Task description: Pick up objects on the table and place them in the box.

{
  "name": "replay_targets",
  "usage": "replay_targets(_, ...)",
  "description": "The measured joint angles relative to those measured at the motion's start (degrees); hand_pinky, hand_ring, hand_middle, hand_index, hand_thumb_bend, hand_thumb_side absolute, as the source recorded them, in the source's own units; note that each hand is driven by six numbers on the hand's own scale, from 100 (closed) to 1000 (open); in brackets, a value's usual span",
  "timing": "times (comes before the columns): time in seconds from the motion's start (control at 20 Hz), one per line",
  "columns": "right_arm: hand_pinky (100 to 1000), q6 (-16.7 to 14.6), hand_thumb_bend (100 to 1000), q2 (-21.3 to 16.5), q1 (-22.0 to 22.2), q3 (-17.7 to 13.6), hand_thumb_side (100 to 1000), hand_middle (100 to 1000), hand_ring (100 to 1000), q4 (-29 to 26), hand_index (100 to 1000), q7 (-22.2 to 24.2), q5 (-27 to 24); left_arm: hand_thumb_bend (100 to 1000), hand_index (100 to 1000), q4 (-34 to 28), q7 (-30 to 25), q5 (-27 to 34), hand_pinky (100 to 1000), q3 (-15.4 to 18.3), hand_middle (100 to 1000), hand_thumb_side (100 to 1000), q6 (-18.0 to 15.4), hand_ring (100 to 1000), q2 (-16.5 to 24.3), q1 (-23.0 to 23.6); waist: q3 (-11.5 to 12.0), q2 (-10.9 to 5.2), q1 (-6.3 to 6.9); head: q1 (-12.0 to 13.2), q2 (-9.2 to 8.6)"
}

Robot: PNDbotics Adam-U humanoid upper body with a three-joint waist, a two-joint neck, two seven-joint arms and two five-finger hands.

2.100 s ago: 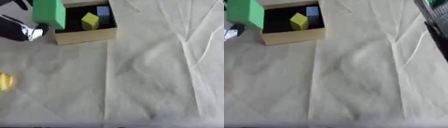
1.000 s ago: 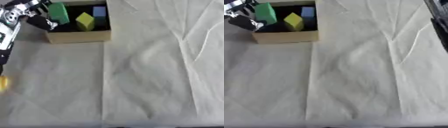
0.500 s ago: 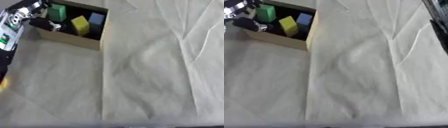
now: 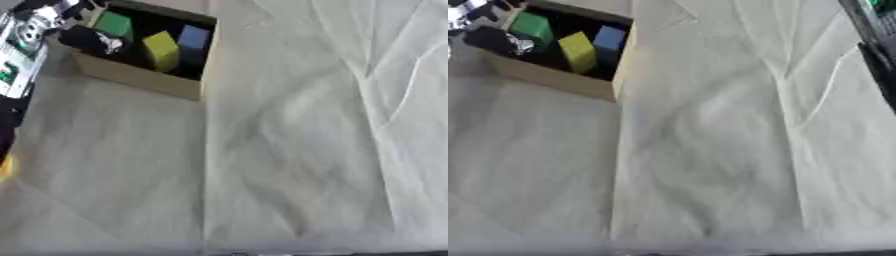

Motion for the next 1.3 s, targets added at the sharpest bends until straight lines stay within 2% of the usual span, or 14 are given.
replay_targets(0.15,798,0.03,100,0.00,0.44,0.00,698,741,775,0.00,831,-0.02,0.00,407,881,-2.75,0.10,1.04,793,-0.12,794,286,1.19,858,0.45,-0.12,0.40,0.00,0.02,-0.19,0.00)
replay_targets(0.3,798,0.03,100,-0.03,0.92,0.00,694,742,775,0.00,831,-0.04,0.00,408,883,-6.62,-1.28,1.00,809,-1.31,803,267,1.39,862,2.92,-0.12,1.12,-0.03,0.03,-0.64,0.00)
replay_targets(0.45,798,0.07,100,-0.22,1.54,-0.03,690,742,775,0.00,831,-0.15,0.00,405,883,-11.76,-3.59,1.85,808,-3.04,802,270,0.93,860,7.21,0.83,1.91,-0.06,0.19,-1.18,0.00)
replay_targets(0.65,798,0.08,100,-0.79,2.29,-0.09,687,742,775,0.00,831,-0.45,0.01,413,884,-20.66,-6.27,7.21,816,-4.67,805,270,1.72,861,14.99,4.13,3.01,-0.07,0.41,-1.88,0.00)
replay_targets(1.0,799,-0.26,100,-1.39,2.49,-0.62,684,742,776,0.00,831,-1.03,0.01,445,896,-39.57,-9.42,16.92,830,-5.30,817,295,4.29,868,30.74,15.16,3.68,-0.07,0.41,-1.98,0.00)
replay_targets(1.3,799,-0.28,100,-1.41,2.59,-0.82,684,742,776,0.00,831,-1.33,0.01,485,909,-51.32,-11.26,22.29,840,-3.98,826,305,6.59,875,39.05,25.17,3.39,-0.07,0.41,0.61,0.00)
